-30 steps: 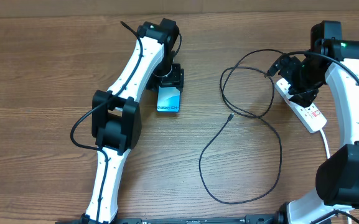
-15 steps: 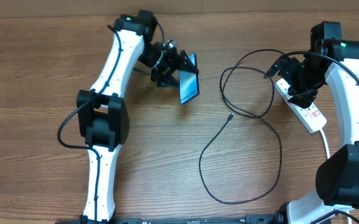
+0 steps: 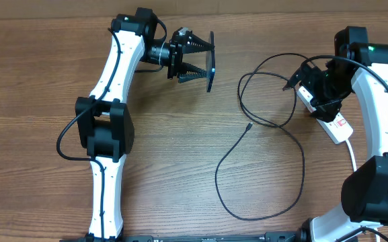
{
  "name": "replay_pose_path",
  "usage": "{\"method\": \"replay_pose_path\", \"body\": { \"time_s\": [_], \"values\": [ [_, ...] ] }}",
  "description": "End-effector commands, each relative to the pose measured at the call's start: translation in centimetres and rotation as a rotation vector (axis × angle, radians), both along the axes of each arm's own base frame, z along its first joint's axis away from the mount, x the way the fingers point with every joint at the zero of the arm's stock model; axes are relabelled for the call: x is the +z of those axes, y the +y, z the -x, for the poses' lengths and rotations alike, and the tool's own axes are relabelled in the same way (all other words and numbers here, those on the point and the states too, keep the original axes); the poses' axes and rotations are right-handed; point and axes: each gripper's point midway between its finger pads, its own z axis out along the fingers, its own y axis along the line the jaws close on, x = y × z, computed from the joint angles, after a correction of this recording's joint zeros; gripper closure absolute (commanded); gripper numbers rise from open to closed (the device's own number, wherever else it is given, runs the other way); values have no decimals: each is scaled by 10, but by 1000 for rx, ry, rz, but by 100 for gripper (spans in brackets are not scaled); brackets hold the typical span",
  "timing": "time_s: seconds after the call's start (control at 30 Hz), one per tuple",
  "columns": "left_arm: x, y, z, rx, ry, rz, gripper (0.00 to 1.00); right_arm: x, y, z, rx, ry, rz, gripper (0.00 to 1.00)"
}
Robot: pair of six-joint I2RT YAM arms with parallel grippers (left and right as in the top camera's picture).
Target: Plug charger to phone and switch on socket
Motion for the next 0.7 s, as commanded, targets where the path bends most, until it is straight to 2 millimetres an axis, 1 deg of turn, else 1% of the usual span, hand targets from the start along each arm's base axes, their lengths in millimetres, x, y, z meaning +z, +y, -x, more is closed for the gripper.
{"method": "replay_pose_path", "body": {
  "time_s": [0.0,0.17,0.67],
  "values": [
    [22,2,-3,9,91,72,29,8,4,1,6,-2,-16,0],
    [22,6,-5,18,137,65,29,7,5,9,6,29,-19,0],
    [22,29,-18,71,128,70,29,7,5,10,6,33,-20,0]
  ]
}}
